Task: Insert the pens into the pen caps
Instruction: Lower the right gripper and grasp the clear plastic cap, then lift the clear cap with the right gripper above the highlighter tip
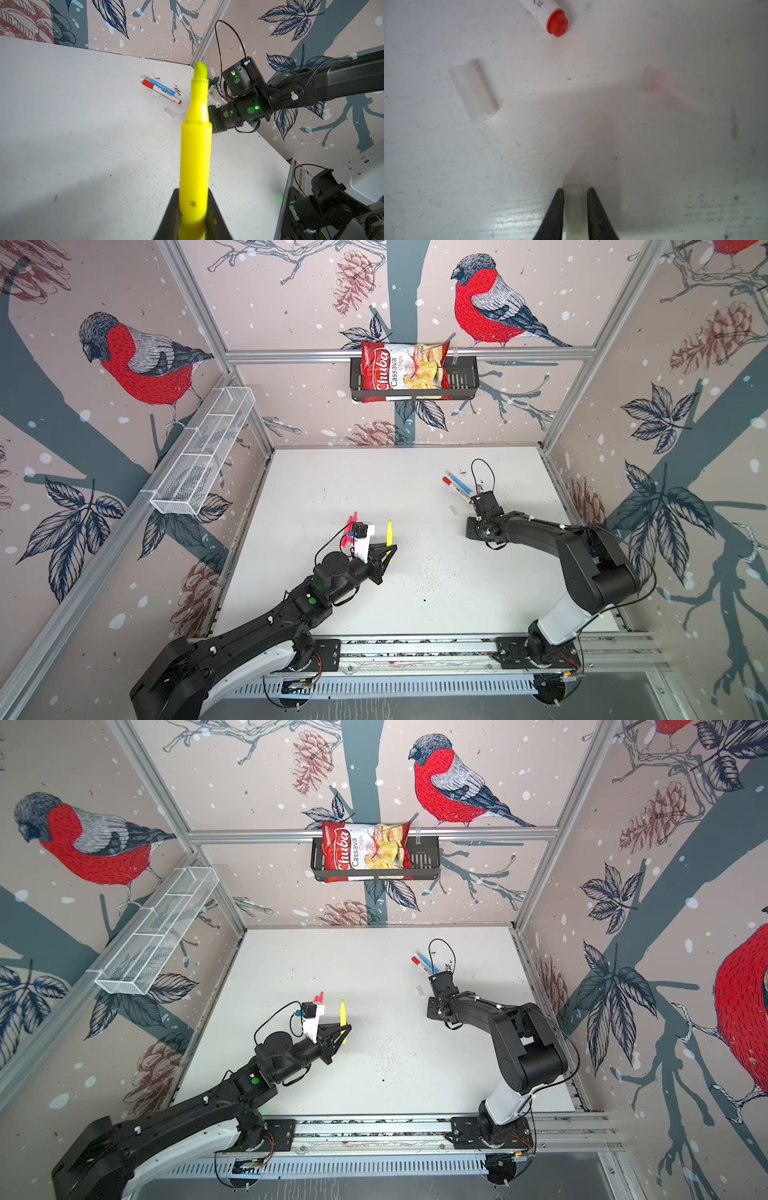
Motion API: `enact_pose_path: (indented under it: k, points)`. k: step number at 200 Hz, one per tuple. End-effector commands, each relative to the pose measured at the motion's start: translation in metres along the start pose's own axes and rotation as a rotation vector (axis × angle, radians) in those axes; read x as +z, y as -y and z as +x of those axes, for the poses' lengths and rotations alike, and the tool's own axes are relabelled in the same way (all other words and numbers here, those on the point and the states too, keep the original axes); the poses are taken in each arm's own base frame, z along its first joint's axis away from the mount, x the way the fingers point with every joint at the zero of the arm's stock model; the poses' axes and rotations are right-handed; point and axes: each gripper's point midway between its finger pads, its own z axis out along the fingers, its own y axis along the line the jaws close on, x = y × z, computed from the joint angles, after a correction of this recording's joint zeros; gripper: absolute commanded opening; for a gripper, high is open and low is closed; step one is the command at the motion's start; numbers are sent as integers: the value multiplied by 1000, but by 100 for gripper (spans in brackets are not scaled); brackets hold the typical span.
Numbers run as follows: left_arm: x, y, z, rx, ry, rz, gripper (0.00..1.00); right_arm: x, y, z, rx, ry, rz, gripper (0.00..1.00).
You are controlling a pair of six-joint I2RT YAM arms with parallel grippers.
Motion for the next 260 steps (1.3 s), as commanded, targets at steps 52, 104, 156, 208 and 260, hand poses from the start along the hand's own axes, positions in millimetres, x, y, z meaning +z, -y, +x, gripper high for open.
enact_pose_path:
  k: [52,104,156,208,260]
  points:
    - [-1,3,-5,9,19,7,0,-29,-31,-4,-21,10,-179,10]
    - [1,8,-8,13,19,33,0,-149,-110,-35,-132,228,-797,10]
    - [8,17,-4,-23,1,86,0,-261,-131,-40,-226,473,-1136,13]
    - [26,55,4,-14,-5,184,0,-314,-140,-28,-285,582,-1320,13]
    - [33,96,-7,17,59,262,0,-338,-150,-23,-319,607,-1391,12]
